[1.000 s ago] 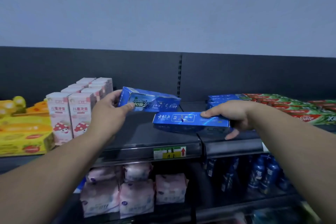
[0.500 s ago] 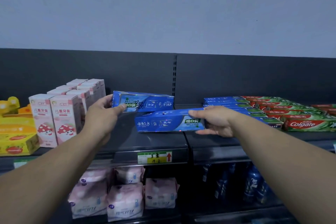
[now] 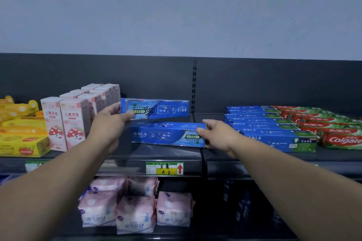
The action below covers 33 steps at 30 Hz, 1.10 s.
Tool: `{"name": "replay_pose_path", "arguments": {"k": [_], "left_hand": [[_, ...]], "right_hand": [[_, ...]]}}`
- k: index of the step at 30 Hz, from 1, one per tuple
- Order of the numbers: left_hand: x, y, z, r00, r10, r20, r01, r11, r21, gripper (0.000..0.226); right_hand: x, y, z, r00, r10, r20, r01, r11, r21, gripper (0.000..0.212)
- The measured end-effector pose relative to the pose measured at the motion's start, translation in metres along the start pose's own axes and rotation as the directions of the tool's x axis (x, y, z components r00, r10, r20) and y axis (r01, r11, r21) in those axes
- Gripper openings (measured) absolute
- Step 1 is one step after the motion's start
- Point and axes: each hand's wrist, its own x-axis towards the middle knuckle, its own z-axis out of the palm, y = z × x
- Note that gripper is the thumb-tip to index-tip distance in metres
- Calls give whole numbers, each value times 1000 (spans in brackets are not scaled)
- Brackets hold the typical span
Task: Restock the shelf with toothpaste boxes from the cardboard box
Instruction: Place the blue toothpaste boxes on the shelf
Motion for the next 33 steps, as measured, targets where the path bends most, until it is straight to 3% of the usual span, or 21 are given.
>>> {"name": "replay_pose_path", "arguments": {"k": [3,8,10,12,15,18,19,21,23,25,28,30,33], "left_hand": [[3,3,-5,1000,17,16,-17,1000,-1,22],[7,20,-5,986,32,161,-22,998,-62,24],[11,28,-6,968,56,244,-46,998,-45,25],[18,40,-6,939,164,303,-214,967,139,27],[23,62,4,816,413,404,-570,690,446,34],[28,73,25,646,551,529,-759,386,525,45],[32,73,30,613,566,551,-784,354,510,49],[39,70,33,600,580,551,-799,402,448,56],[47,64,32,618,565,546,-778,538,325,67],[54,56,28,645,511,568,-734,621,275,80],[71,35,16,681,311,663,-707,516,483,91],[81,19,10,710,174,683,-661,501,559,90],[91,4,6,734,84,674,-612,511,603,74]], "right_hand": [[3,-5,-2,990,-90,-105,78,991,-106,56],[16,-33,-15,950,-94,-298,125,988,88,45],[18,-44,-17,921,-175,-347,175,984,-32,49],[17,-61,-16,875,-321,-364,267,945,-191,58],[18,-92,-4,792,-546,-273,462,829,-315,71],[25,-116,14,722,-670,-173,595,729,-339,77],[28,-119,18,708,-681,-186,601,719,-348,72],[34,-120,21,712,-662,-235,580,743,-335,54],[37,-115,22,751,-599,-278,566,801,-196,42],[37,-111,22,825,-474,-307,530,838,131,35],[39,-106,20,932,-261,-251,362,712,601,27],[42,-99,16,962,-181,-205,274,625,731,28],[43,-84,15,985,-92,-145,171,602,780,36]]}}
